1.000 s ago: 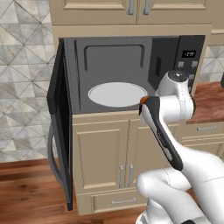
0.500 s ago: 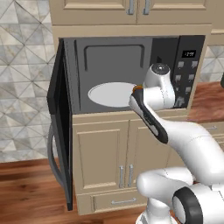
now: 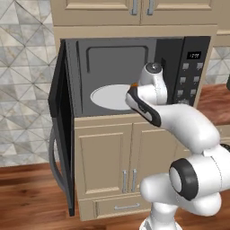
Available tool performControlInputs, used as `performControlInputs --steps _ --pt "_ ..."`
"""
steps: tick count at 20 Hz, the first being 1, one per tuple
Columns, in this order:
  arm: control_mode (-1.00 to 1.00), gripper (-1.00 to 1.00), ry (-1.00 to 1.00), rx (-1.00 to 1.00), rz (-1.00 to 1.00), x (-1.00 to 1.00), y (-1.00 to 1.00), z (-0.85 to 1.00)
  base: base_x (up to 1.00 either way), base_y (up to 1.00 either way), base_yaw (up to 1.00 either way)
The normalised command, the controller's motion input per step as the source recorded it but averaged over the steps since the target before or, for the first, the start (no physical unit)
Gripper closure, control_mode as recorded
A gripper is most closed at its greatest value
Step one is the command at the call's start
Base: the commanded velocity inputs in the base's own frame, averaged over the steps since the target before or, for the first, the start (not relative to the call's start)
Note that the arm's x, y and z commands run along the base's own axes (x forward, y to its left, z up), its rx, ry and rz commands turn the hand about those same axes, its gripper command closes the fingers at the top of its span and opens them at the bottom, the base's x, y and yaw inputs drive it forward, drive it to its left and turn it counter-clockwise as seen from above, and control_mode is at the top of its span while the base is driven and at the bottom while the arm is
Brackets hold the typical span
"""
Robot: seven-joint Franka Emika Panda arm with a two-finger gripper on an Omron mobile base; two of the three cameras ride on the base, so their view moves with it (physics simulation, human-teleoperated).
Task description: Place the microwavable item in the microwave. Then, close the microwave door and press the start button.
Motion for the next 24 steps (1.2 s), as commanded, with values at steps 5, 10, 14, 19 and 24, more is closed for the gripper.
performControlInputs --steps 5,10,14,19,24 --pt "-1.0 1.0 0.11 0.0 0.0 0.55 0.0 -0.32 0.0 0.0 0.0" --pt "-1.0 1.0 0.1 0.0 0.0 0.49 0.0 -0.19 0.0 0.0 0.0" --pt "-1.0 1.0 0.1 0.0 0.0 0.62 0.0 -0.17 0.0 0.0 0.0" --pt "-1.0 1.0 0.08 0.0 0.0 0.49 0.02 -0.16 0.0 0.0 0.0" --pt "-1.0 -1.0 -0.08 -0.01 -0.02 -0.16 0.08 -0.14 0.0 0.0 0.0"
